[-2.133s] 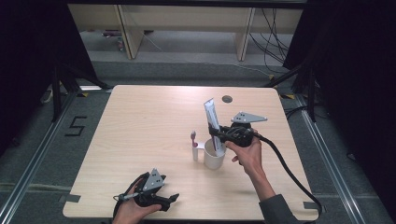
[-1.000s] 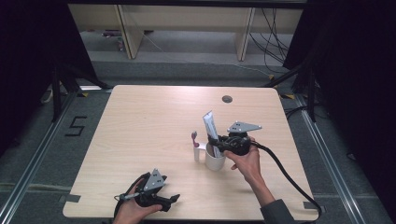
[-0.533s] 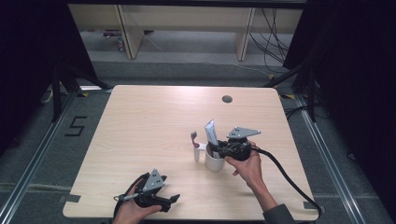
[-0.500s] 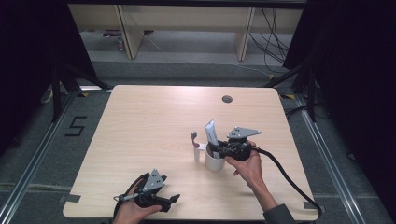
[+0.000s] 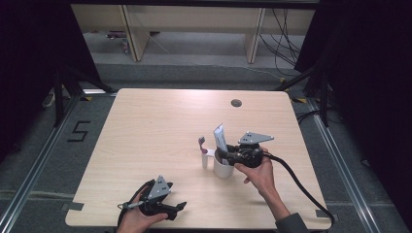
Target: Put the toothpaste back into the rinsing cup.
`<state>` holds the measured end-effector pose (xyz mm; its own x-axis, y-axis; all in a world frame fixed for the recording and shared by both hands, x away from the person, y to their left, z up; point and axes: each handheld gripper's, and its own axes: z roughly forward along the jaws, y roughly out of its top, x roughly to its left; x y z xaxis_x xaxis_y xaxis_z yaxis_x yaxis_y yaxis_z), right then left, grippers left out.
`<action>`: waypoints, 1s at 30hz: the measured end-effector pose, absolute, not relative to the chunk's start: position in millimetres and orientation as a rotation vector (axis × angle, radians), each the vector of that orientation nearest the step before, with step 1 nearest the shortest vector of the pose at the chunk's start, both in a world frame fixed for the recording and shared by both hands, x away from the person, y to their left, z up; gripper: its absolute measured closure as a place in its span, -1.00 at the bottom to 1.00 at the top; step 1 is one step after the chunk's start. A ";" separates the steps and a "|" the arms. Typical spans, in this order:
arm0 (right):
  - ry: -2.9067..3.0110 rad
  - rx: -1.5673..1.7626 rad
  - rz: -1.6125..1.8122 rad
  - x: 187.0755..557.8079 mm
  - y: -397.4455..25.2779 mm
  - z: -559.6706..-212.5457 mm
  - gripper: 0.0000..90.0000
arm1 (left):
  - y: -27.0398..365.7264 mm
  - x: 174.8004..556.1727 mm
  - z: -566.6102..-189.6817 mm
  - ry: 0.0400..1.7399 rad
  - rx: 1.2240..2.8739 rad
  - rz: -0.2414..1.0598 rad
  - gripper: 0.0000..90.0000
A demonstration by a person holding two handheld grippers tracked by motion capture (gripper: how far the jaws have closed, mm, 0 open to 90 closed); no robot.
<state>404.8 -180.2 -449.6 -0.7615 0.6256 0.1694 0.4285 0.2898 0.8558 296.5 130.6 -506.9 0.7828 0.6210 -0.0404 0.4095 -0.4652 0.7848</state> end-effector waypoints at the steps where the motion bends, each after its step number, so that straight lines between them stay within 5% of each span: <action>1: 2.354 0.990 1.454 403.4 -181.2 -447.7 0.34 | 131.0 296.4 -506.5 0.762 2.125 0.323 -0.57; 12: 2.285 0.977 1.513 398.8 -200.0 -428.4 -0.03 | 132.5 297.5 -506.8 0.768 2.126 0.323 -0.57; 30: 2.253 1.077 1.445 386.4 -244.3 -424.8 -0.14 | 134.3 296.7 -506.1 0.785 2.102 0.320 -0.57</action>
<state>386.4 -244.3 -424.8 -0.6931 0.7006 0.1695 0.4461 0.2322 0.8643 296.7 134.3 -506.1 0.7706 0.6353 -0.0509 0.4185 -0.4440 0.7923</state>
